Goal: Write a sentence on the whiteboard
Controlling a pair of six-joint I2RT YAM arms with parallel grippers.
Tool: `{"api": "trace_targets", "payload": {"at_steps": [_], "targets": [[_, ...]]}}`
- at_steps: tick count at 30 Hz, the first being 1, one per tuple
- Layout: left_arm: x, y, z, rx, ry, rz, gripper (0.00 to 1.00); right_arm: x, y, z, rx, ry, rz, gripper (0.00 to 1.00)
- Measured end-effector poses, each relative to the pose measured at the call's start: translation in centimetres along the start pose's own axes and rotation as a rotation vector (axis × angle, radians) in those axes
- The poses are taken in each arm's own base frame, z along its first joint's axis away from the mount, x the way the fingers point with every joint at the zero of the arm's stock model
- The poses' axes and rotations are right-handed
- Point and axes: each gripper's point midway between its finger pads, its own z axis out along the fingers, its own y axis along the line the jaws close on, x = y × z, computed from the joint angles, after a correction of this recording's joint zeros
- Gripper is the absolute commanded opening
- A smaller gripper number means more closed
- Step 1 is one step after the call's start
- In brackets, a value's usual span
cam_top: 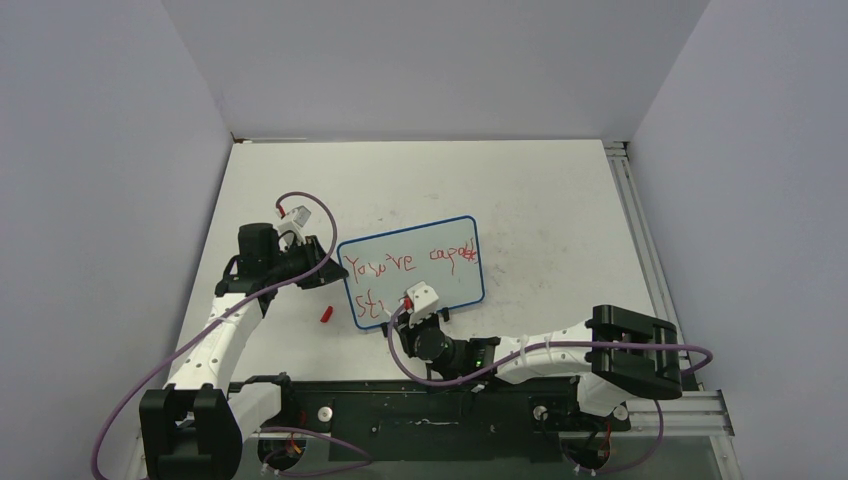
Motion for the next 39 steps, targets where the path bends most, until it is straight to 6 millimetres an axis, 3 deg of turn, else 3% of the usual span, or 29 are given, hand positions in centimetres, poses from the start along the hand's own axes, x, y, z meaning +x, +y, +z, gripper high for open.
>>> {"api": "trace_targets", "payload": {"at_steps": [20, 39], "targets": [[0.0, 0.0, 0.0, 0.000, 0.000, 0.000, 0.19, 0.2, 0.0, 0.0, -0.002, 0.002, -0.026, 0.05], [0.0, 0.0, 0.0, 0.000, 0.000, 0.000, 0.19, -1.2, -0.6, 0.0, 0.039, -0.052, -0.029, 0.05]]}}
